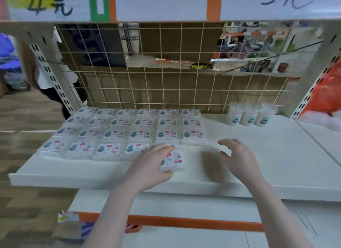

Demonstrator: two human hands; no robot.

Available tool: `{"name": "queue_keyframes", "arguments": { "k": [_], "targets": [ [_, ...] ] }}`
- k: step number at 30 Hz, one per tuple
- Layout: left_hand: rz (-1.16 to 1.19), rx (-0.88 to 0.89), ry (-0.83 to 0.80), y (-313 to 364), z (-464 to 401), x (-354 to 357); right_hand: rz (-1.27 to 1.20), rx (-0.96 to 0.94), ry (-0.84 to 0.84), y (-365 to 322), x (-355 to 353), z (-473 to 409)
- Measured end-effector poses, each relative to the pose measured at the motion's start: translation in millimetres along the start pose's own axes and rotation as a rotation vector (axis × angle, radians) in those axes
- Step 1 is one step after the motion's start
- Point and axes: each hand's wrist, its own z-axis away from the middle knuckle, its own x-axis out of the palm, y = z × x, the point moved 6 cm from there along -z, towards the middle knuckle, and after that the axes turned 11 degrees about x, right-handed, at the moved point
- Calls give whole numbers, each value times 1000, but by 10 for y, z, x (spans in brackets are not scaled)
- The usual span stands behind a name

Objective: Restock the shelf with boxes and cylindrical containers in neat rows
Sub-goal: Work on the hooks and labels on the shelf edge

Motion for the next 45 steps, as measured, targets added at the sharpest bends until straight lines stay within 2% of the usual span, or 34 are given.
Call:
{"name": "queue_keyframes", "arguments": {
  "k": [11,18,31,45],
  "targets": [
    [-25,77,-60,250,-645,197,49,56,-9,265,-88,-95],
    [-16,64,-70,233,-849,339,37,87,-18,383,-93,-163],
    [-116,127,-53,230,-821,465,39,91,-28,470,-124,-179],
    [-150,84,12,167,-682,424,4,154,-8,528,-153,-38]
  ]
}}
